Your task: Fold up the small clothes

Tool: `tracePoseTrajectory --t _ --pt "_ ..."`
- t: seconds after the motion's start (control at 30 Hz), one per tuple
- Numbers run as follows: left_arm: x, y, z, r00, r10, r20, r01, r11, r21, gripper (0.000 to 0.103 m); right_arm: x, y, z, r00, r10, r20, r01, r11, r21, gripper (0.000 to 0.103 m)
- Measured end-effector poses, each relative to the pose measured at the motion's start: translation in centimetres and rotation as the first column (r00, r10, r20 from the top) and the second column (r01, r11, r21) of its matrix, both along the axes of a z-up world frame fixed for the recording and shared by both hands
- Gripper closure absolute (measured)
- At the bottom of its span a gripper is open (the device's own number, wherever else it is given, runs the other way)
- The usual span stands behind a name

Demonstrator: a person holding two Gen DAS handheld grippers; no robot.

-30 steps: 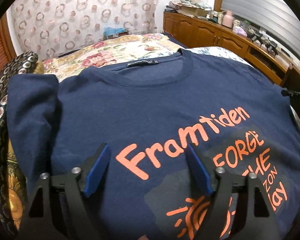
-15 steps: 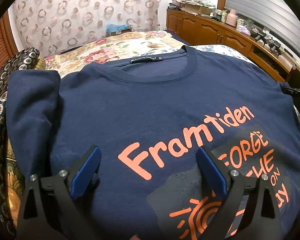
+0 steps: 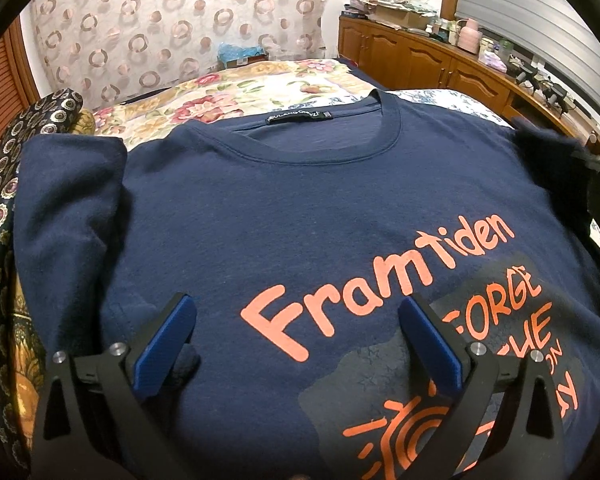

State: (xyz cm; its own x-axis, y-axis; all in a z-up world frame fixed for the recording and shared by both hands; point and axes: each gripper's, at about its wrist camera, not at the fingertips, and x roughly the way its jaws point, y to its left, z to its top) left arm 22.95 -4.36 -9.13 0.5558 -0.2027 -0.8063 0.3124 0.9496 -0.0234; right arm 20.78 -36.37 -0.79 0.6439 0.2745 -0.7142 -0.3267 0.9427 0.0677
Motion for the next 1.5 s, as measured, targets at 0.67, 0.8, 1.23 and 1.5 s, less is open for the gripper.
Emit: tracePoseTrajectory --t 0.67,0.8,1.23,1.5 --pt "-2.4 3.2 4.2 0.989 0.062 0.133 -0.051 0.995 -0.084 0.0 1.6 -0.8 -0.1 0.999 -0.04 -0.023 0.04 0.999 0.01 0.064" --pt "-2.4 3.1 4.1 0.99 0.059 0.129 -0.049 0.996 -0.079 0.0 3.3 -1.4 -1.7 0.997 -0.033 -0.075 0.036 0.998 0.041 0.064" --pt "-3.9 3.8 3.9 0.987 0.088 0.131 -0.081 0.995 -0.059 0.0 5.4 4.7 -0.4 0.983 0.168 -0.067 -0.162 0.983 0.082 0.098" --pt "-4.4 4.8 4.1 0.985 0.11 0.136 -0.102 0.993 -0.066 0.0 5.9 7.9 1.1 0.979 0.204 -0.026 -0.2 0.974 0.111 0.074"
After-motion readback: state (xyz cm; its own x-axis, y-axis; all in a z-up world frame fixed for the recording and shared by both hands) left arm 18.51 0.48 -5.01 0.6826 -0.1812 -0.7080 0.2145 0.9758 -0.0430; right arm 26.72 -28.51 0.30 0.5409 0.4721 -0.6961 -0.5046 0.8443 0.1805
